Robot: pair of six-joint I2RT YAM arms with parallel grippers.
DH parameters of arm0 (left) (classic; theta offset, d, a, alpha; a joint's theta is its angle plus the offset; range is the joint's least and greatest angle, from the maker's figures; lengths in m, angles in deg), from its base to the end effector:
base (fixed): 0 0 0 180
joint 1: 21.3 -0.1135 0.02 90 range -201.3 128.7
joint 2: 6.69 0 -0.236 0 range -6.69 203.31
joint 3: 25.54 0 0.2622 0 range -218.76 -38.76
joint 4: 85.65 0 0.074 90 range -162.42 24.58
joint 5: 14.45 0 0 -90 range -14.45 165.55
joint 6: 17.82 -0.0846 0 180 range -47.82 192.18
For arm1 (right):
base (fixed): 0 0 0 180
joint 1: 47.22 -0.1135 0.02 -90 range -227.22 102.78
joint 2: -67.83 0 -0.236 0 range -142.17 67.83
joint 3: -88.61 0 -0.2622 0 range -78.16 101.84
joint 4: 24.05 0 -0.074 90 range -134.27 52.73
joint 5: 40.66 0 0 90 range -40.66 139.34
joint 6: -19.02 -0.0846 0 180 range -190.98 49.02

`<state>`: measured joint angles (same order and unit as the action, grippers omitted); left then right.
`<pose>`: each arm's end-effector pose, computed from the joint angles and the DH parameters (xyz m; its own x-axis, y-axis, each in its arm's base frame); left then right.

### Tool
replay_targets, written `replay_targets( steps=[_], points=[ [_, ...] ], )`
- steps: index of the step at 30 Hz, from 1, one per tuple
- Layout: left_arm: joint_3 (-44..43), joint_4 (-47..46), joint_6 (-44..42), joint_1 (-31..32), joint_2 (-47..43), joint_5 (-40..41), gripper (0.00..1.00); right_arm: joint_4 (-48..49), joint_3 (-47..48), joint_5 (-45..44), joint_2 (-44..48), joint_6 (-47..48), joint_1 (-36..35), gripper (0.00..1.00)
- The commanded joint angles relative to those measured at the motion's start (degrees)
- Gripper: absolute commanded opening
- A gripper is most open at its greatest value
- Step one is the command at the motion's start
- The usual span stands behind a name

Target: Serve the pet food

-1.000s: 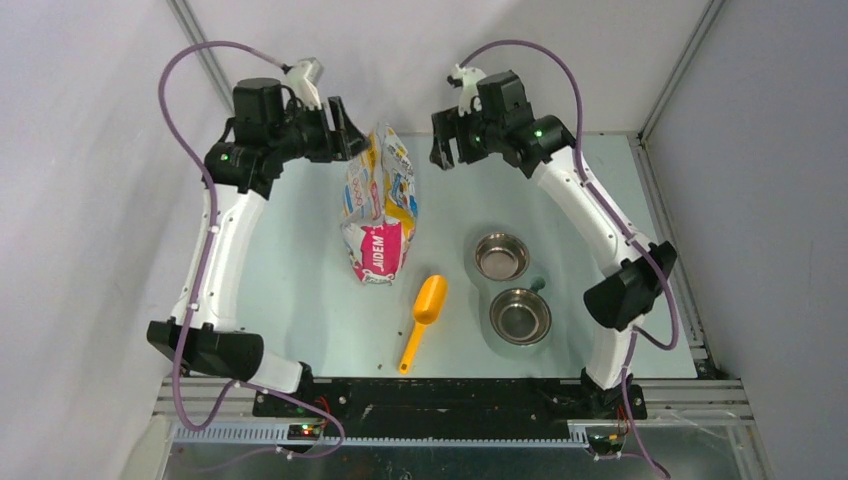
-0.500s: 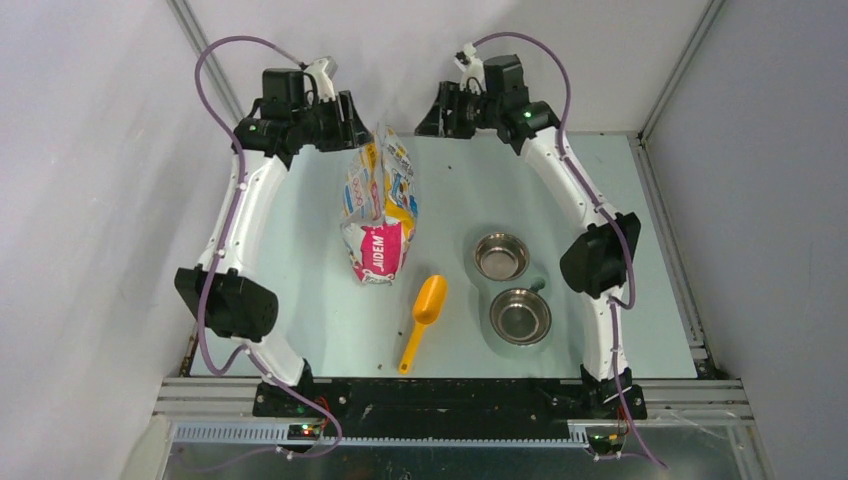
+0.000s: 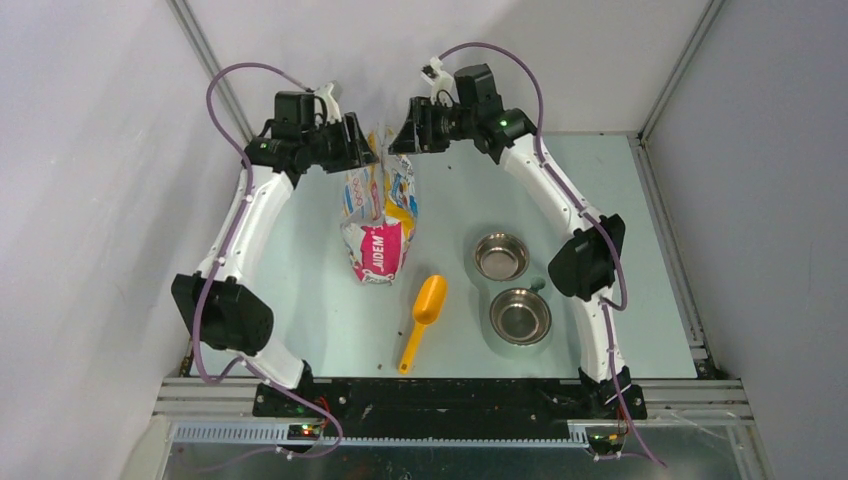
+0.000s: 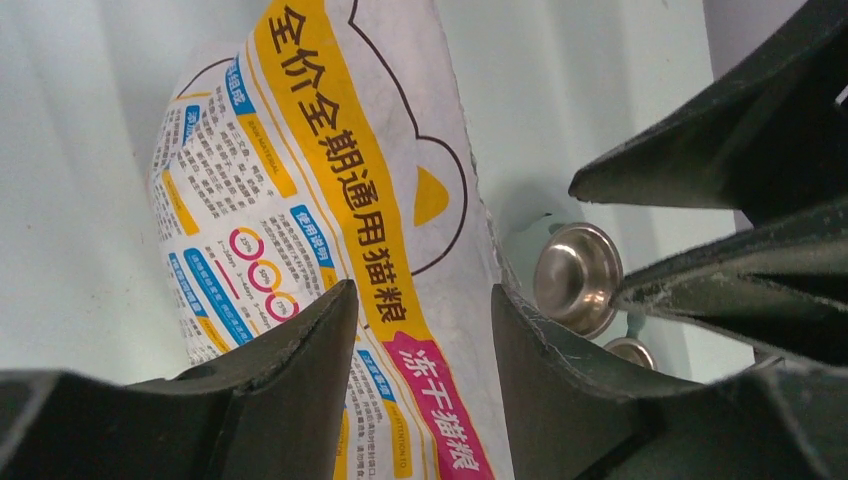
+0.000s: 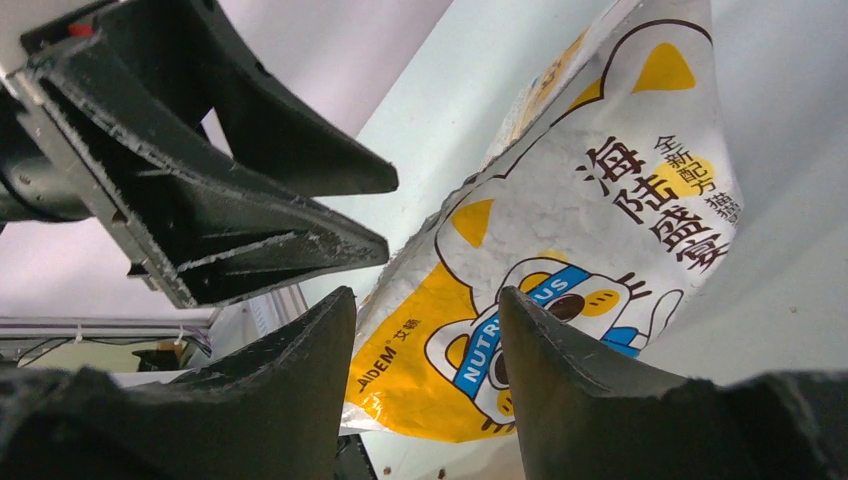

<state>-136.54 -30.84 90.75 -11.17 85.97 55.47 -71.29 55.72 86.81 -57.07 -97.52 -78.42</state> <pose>0.3918 -0.0995 0.3405 -0.6938 -0.1799 -0.6973 0.2279 0.8637 -0.4495 0.4230 0.3163 0.3465 -0.7181 -0.0203 -0.6956 -0.6279 0.4498 0.6351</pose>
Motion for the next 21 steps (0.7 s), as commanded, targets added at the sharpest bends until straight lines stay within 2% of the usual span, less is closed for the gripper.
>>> replay_targets(
  steps=[1, 10, 17, 20, 21],
  points=[
    [2.4, -2.4, 1.1, 1.2, -5.3, 3.5, 0.58, -0.5, 4.3, -0.1, -1.4, 1.0, -0.6, 0.58],
    [7.0, -3.3, 2.0, 1.4, -8.2, 3.5, 0.56, -0.9, 4.0, -1.2, -3.1, 3.5, -3.5, 0.53],
    [7.1, -3.4, 2.5, 1.4, -8.5, 3.9, 0.55, -0.9, 3.8, -4.2, -3.5, 1.4, -3.3, 0.33],
    [6.8, -3.6, 3.0, 1.4, -8.2, 3.5, 0.55, -0.3, 3.5, -3.1, -3.1, 1.0, -2.9, 0.34],
    [6.6, -3.7, 3.0, 1.4, -7.9, 3.2, 0.55, 0.0, 3.5, -1.5, -3.0, 1.0, -2.7, 0.41]
  ],
)
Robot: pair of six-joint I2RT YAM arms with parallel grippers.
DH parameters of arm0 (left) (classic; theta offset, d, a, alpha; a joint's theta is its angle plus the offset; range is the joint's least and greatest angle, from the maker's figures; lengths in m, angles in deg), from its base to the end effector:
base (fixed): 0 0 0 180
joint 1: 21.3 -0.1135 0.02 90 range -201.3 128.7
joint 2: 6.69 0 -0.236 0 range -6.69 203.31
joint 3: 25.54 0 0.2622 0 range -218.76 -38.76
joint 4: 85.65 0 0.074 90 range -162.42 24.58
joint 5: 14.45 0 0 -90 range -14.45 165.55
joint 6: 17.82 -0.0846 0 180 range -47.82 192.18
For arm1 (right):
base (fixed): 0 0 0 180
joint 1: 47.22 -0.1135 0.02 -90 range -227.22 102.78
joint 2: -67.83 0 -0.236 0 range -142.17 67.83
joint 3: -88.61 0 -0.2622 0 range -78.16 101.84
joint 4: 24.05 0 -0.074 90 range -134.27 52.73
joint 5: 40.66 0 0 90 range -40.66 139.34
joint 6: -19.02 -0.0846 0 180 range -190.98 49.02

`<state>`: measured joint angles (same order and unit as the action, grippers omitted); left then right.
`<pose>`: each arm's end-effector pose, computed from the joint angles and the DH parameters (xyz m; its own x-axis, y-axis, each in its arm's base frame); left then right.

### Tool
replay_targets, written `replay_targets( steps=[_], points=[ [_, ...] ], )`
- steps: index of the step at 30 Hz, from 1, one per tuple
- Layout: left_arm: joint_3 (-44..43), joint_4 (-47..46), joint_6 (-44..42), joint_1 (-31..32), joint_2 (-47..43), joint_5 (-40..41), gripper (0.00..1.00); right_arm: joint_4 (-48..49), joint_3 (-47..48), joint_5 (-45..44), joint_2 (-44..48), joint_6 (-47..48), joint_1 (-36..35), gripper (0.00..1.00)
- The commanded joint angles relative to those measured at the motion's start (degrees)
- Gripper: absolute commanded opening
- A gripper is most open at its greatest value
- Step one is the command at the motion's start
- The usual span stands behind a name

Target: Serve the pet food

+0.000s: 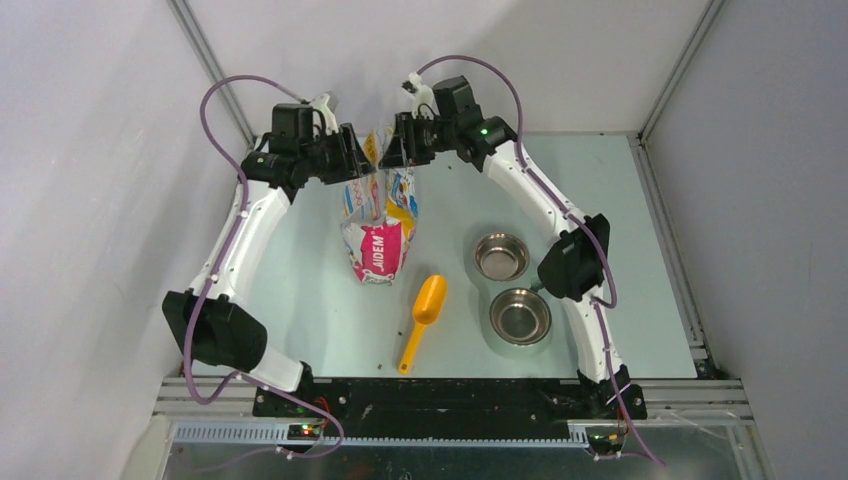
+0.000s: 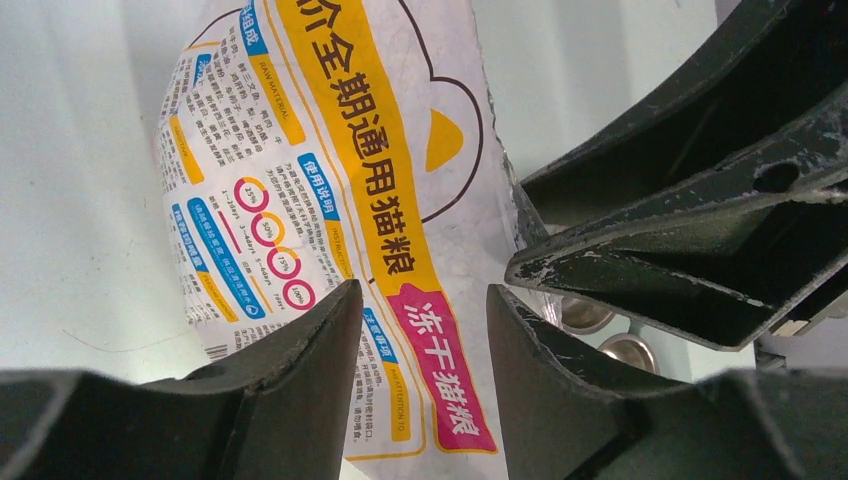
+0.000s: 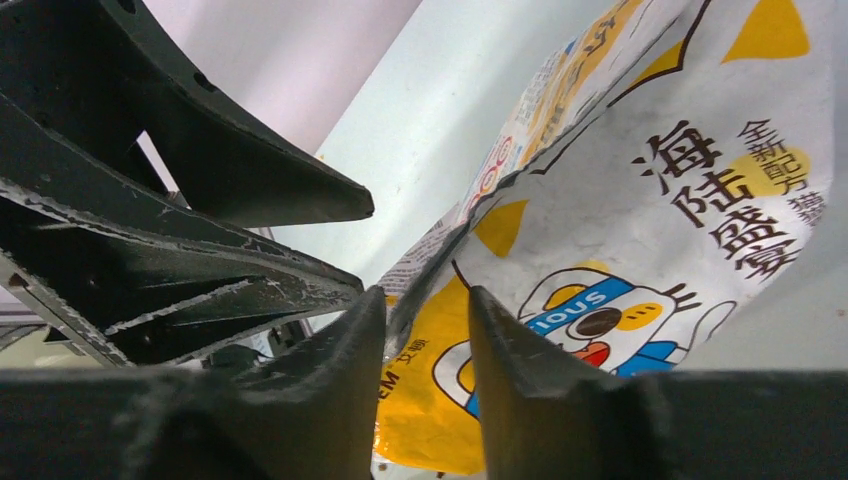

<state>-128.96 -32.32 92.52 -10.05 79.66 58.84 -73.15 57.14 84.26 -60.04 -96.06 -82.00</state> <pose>0.3686 -0.0981 0.3343 -0.6879 -0.2026 -0.6970 0.1868 0.8785 -0.4397 0.4128 0.3457 0.3240 -0.7278 -0.0823 -0.6809 -0.6323 0.4651 0.6196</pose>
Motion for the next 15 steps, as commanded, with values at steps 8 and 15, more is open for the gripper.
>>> replay_targets(
  steps=[8, 15],
  points=[
    [-2.6, -2.0, 1.1, 0.3, -0.2, -0.5, 0.55, 3.2, 2.0, 2.7, 0.0, -1.7, 2.4, 0.46],
    [-2.5, -1.9, 1.0, 0.3, -0.2, -1.1, 0.55, 2.2, 1.9, 2.4, -1.2, -0.5, 1.3, 0.41]
  ],
)
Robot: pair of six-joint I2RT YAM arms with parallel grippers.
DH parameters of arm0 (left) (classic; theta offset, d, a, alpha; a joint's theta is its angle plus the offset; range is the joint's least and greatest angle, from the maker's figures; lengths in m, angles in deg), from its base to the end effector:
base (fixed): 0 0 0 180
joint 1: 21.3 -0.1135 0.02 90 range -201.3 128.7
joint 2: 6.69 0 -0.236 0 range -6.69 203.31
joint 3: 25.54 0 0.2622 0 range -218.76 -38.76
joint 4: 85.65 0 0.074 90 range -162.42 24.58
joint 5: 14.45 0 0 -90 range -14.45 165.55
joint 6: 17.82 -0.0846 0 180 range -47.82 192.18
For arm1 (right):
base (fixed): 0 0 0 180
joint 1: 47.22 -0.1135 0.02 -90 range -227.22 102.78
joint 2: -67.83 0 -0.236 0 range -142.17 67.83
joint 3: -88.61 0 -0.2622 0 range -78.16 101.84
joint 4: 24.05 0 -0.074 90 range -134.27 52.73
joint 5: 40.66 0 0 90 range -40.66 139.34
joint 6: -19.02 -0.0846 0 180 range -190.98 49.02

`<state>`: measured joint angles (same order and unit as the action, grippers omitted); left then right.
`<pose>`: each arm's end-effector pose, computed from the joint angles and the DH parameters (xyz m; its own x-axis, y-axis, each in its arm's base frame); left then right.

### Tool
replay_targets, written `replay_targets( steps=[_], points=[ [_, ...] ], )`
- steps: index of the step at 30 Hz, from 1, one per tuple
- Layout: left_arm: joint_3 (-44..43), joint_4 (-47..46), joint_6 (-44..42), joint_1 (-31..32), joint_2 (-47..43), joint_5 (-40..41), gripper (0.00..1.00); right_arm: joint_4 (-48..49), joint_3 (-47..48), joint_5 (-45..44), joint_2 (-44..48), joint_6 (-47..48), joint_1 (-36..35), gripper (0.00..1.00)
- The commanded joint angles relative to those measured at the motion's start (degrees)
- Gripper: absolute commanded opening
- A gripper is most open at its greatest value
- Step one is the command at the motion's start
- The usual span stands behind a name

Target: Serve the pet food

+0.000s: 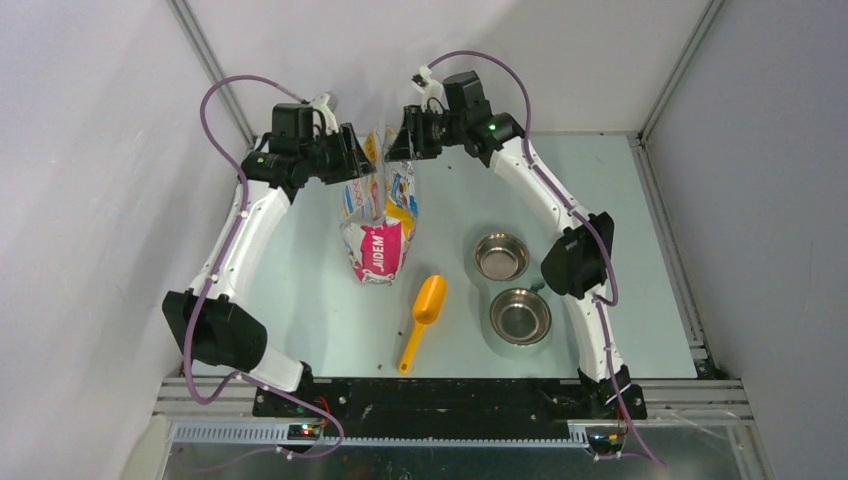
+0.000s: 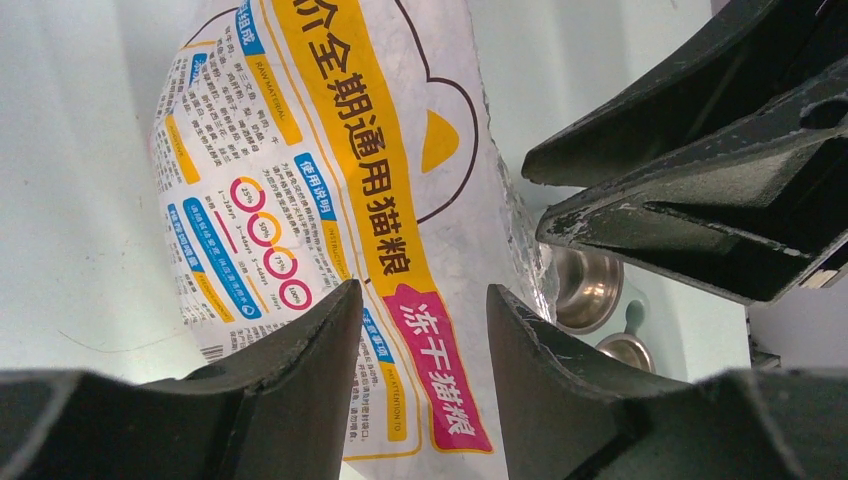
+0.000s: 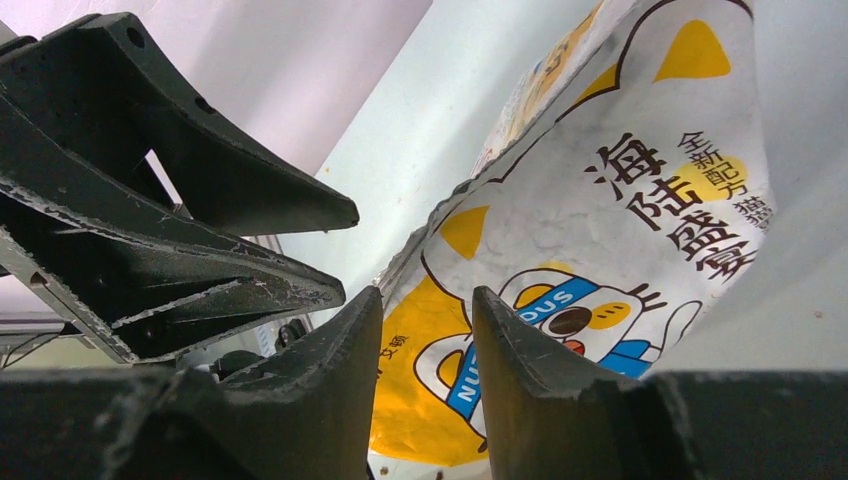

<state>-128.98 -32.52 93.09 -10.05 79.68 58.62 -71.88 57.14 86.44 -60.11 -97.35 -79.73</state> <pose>0.3688 -0.0985 0.3348 -0.6883 -0.2112 -0.6940 0.1840 0.8746 -0.4486 0.4249 0.3313 0.3271 -0.7371 -0.0497 -0.6739 -0.6178 0.4536 0.6423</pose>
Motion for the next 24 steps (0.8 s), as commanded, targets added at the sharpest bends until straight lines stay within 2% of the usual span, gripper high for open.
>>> replay_targets(
  steps=[1, 8, 15, 20, 24],
  points=[
    [-2.4, -1.7, 0.4, 0.3, -0.3, -0.8, 0.55, 0.8, 2.0, 0.1, -1.2, 0.9, -1.1, 0.41],
    [-2.6, -1.8, 0.3, 0.3, -0.1, -0.7, 0.55, 0.4, 2.2, -0.4, -1.7, 1.2, -1.5, 0.41],
    [-2.5, -1.5, 0.1, 0.5, -0.7, -0.3, 0.55, -1.5, 2.0, -5.7, -2.1, 1.1, -2.7, 0.38],
    [-3.3, -1.4, 0.6, 0.7, -1.3, 3.9, 0.6, -1.7, 3.6, -8.5, -2.5, 1.0, -4.2, 0.42],
    [-5.8, -1.8, 1.8, 0.6, 0.2, 6.2, 0.63, -2.1, 4.1, -10.0, -3.0, 1.5, -4.8, 0.34]
  ],
)
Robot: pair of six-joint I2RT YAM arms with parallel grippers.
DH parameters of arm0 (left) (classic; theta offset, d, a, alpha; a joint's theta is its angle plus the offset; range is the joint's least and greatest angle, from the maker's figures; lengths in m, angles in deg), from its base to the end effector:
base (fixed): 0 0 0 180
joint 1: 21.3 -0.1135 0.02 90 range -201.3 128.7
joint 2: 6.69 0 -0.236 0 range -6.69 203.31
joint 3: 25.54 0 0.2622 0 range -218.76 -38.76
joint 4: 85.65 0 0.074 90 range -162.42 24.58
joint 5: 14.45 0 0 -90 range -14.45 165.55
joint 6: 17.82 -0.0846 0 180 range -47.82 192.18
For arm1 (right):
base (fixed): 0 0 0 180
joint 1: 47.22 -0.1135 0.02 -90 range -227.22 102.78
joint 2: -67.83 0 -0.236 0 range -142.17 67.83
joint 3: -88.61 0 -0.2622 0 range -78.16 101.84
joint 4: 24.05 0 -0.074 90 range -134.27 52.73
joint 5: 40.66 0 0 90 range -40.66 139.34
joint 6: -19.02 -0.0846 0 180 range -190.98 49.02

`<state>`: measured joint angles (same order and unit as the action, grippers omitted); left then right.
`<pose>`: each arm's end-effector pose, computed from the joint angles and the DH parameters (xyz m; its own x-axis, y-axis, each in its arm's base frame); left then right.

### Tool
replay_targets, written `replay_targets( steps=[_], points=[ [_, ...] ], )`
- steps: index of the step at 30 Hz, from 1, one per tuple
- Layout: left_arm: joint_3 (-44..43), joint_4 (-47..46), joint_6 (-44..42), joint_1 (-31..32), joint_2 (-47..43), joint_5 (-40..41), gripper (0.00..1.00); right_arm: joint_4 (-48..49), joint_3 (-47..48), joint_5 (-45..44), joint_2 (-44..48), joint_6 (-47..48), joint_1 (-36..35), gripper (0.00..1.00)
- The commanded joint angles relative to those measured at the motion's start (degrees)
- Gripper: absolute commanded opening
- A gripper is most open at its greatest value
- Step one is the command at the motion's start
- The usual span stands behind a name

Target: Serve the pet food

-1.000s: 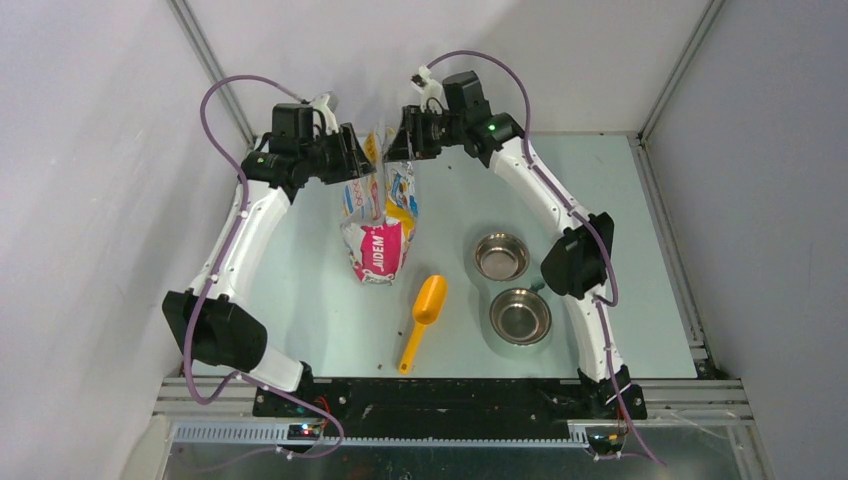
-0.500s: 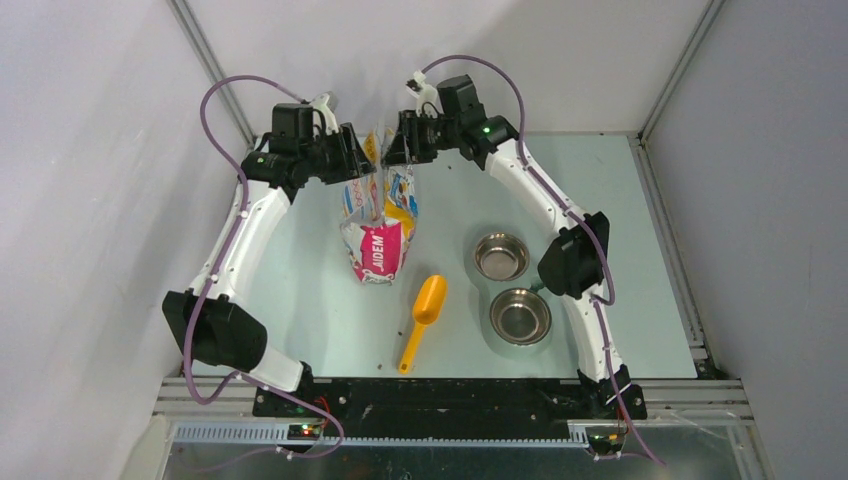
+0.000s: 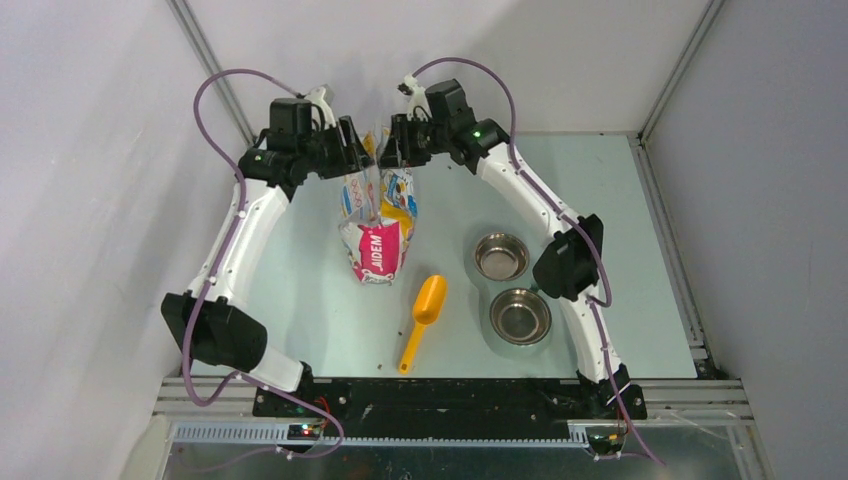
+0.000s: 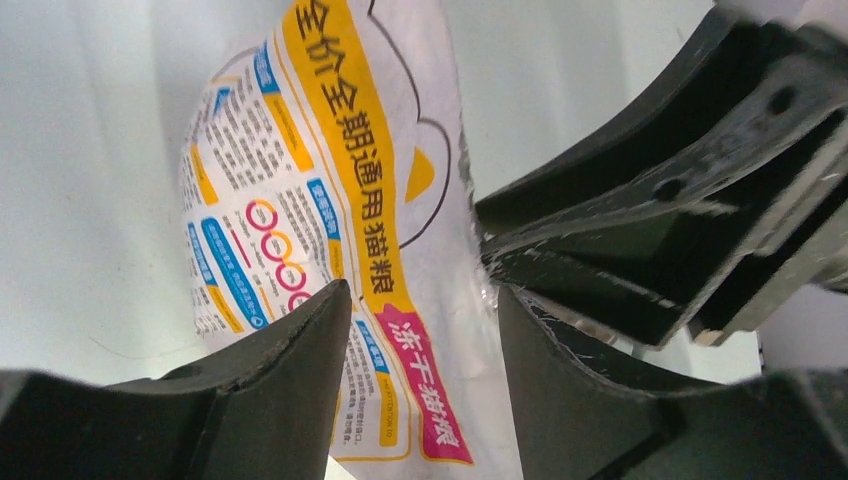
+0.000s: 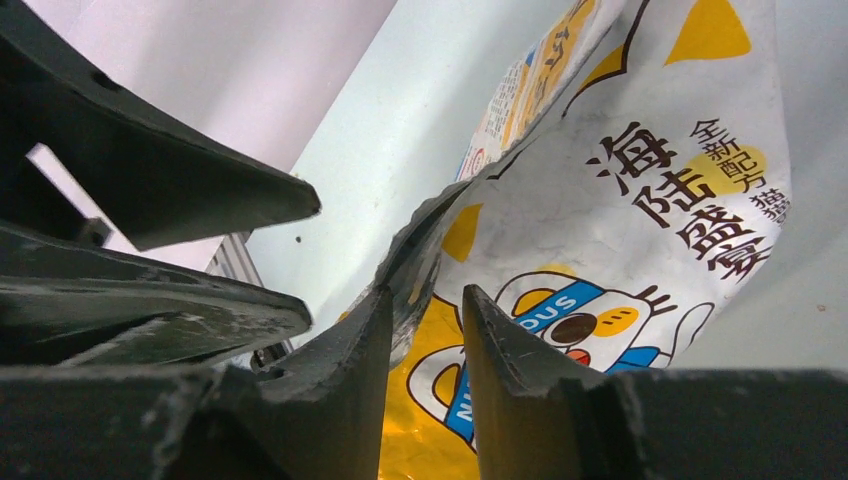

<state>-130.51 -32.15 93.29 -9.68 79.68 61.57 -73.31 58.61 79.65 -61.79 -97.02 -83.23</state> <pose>0.3696 -0.0969 0.3433 -0.6631 -0.2204 -0.7153 0.1615 0.8910 -0.4243 0.4158 0.3550 0.3156 -0.7308 -0.0626 -0.6797 -0.6057 0.5187 0.6034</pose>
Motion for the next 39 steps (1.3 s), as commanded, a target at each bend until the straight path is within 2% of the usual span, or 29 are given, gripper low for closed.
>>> replay_targets(
  steps=[1, 3, 4, 6, 7, 15, 23, 31, 36, 39],
  points=[
    [-4.6, -3.2, 2.5, 0.3, 0.5, 4.0, 0.63, -0.9, 2.5, -3.5, -1.3, 1.3, -1.3, 0.33],
    [-5.2, -4.1, 4.7, 0.3, 1.7, 5.6, 0.63, -1.2, 2.3, -4.1, -1.5, 1.6, -1.2, 0.26],
    [-5.7, -4.3, 5.3, 0.3, 2.9, 5.7, 0.63, -1.2, 2.3, -4.2, -1.4, 1.6, -1.2, 0.16],
    [-7.2, -4.7, 6.3, 0.4, 5.0, 4.3, 0.62, -1.1, 1.8, -3.7, -1.2, 1.7, -1.0, 0.03],
    [-7.9, -4.8, 6.8, 0.4, 5.6, 3.0, 0.62, -1.1, 1.6, -3.6, -1.2, 1.8, -0.9, 0.0],
    [-8.6, -6.6, 7.8, 1.0, 9.0, -3.2, 0.57, -1.1, 2.0, -3.3, -1.2, 2.2, -0.7, 0.0],
    [-6.2, -2.6, 5.5, 1.3, 7.6, 4.1, 0.46, -1.2, 2.8, -3.6, -1.7, 2.1, -0.9, 0.0],
    [-4.9, -1.4, 3.8, 1.3, 5.4, 8.1, 0.44, -3.2, 2.9, -8.2, -0.3, 2.7, -0.7, 0.0],
    [-5.0, 0.5, 2.5, 1.3, 5.7, 12.4, 0.38, -3.8, 3.7, -10.9, 0.3, 4.4, -0.7, 0.0],
    [-5.3, 1.0, 2.0, 1.3, 6.8, 12.2, 0.36, -4.0, 4.1, -12.0, 0.5, 5.2, -0.7, 0.0]
  ],
)
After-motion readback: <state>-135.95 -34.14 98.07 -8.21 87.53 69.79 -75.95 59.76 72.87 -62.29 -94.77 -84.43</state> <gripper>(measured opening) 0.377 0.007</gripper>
